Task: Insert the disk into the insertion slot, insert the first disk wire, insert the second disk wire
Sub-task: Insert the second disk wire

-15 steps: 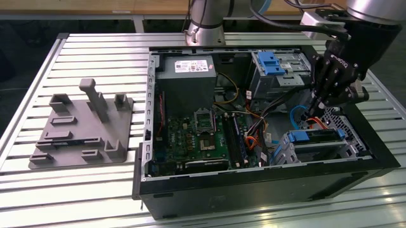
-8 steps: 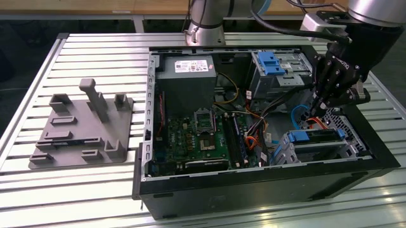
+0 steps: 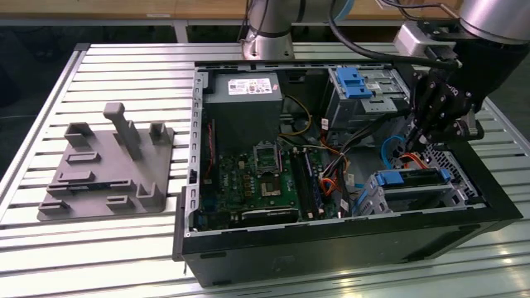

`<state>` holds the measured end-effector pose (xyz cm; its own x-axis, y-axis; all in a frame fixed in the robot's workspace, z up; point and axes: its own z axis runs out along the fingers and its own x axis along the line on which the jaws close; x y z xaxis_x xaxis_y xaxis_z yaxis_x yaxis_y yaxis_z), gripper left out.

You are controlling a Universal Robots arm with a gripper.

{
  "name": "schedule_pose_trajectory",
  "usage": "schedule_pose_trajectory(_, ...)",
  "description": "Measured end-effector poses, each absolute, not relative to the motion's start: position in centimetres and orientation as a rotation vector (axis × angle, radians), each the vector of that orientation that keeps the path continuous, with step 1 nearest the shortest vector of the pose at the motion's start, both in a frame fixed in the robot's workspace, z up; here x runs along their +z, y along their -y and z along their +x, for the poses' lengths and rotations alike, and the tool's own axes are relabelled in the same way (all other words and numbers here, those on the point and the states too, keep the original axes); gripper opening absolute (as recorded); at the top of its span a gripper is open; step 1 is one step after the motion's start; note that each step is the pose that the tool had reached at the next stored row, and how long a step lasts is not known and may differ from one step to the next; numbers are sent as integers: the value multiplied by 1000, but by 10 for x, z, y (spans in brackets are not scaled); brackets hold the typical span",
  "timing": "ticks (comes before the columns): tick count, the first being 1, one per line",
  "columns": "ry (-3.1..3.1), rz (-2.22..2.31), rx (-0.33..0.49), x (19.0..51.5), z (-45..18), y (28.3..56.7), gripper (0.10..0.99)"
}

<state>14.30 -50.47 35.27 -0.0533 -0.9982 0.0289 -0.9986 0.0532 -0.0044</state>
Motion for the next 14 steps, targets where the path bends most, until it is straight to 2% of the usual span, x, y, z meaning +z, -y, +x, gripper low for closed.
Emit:
schedule_pose_trajectory(9,2281,2162,4,350,143,528,157)
schedule_pose_trajectory(14,2285,2166,-4,349,144,532,157)
